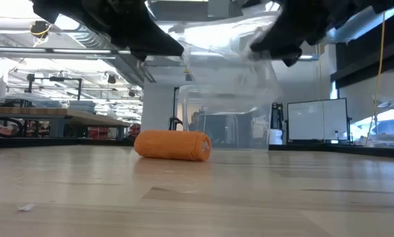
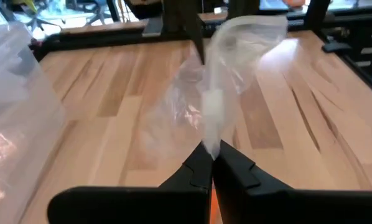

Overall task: Roll bandage
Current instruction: Open the transparent zip bag

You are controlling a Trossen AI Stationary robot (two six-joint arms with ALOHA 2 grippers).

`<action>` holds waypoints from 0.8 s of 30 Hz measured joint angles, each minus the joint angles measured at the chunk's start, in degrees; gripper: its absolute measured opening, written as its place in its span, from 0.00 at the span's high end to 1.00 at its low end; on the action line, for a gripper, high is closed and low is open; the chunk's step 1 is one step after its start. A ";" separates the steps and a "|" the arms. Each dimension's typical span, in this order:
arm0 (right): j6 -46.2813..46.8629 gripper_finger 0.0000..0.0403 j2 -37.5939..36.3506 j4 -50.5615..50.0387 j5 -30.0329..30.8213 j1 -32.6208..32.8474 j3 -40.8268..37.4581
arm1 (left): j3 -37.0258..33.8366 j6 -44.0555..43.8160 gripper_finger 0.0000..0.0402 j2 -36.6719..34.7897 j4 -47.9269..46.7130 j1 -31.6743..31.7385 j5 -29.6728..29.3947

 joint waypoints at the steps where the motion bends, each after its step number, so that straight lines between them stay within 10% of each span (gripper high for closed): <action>1: -0.05 0.69 -0.30 -2.36 -0.51 -0.22 0.40 | -0.01 -0.13 1.00 0.00 -0.27 0.00 -0.05; 7: -1.91 0.53 -2.42 -20.75 -2.24 -1.87 10.74 | -0.01 -1.02 1.00 0.00 -0.50 0.01 -0.26; 15: -11.29 0.50 -1.83 -17.11 0.16 -2.16 15.57 | -0.01 -2.58 1.00 0.00 -1.20 0.07 -0.65; 24: -5.55 0.51 -2.88 -49.07 0.13 -2.11 22.98 | -0.01 -3.78 1.00 0.02 -2.63 0.00 -0.69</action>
